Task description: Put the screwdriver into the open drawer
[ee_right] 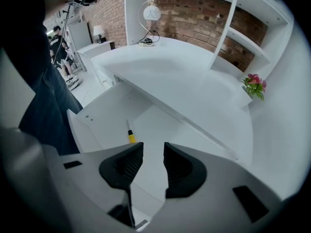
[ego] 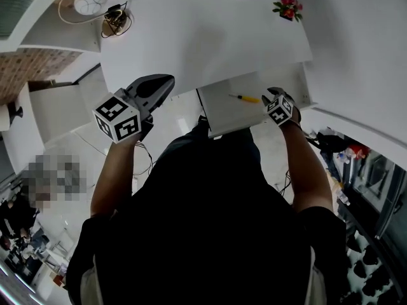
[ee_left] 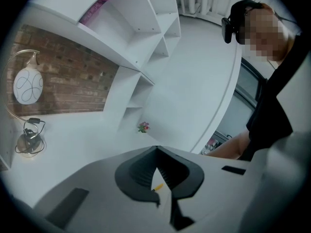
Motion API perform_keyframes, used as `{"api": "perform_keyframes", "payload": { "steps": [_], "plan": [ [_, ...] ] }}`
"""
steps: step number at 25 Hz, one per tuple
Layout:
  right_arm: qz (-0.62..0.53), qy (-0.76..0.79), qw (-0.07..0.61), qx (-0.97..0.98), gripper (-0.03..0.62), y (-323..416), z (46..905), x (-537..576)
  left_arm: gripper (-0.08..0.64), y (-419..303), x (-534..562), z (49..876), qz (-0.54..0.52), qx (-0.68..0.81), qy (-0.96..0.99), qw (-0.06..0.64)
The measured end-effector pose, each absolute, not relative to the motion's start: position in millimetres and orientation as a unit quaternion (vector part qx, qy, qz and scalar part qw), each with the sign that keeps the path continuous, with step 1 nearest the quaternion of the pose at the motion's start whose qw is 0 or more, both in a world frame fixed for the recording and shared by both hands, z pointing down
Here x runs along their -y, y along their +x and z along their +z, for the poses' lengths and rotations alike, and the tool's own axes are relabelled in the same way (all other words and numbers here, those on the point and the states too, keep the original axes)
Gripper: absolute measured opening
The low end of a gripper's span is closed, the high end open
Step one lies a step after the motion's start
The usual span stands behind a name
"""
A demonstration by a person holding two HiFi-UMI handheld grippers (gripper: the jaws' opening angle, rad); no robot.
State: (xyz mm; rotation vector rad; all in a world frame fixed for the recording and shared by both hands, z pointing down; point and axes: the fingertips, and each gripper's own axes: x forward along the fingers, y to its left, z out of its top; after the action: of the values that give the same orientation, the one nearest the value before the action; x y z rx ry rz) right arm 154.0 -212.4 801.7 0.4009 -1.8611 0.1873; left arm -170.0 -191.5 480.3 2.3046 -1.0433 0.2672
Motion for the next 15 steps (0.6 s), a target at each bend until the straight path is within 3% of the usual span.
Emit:
{"api": "perform_keyframes", "payload": {
  "steps": [15],
  "plan": [
    [0.092,0.295,0.527,0.792,0.141,175.4,736.5,229.3,0.017,-150.8,203.8,452.8,0.104,0.335,0.898,0.265]
  ]
}}
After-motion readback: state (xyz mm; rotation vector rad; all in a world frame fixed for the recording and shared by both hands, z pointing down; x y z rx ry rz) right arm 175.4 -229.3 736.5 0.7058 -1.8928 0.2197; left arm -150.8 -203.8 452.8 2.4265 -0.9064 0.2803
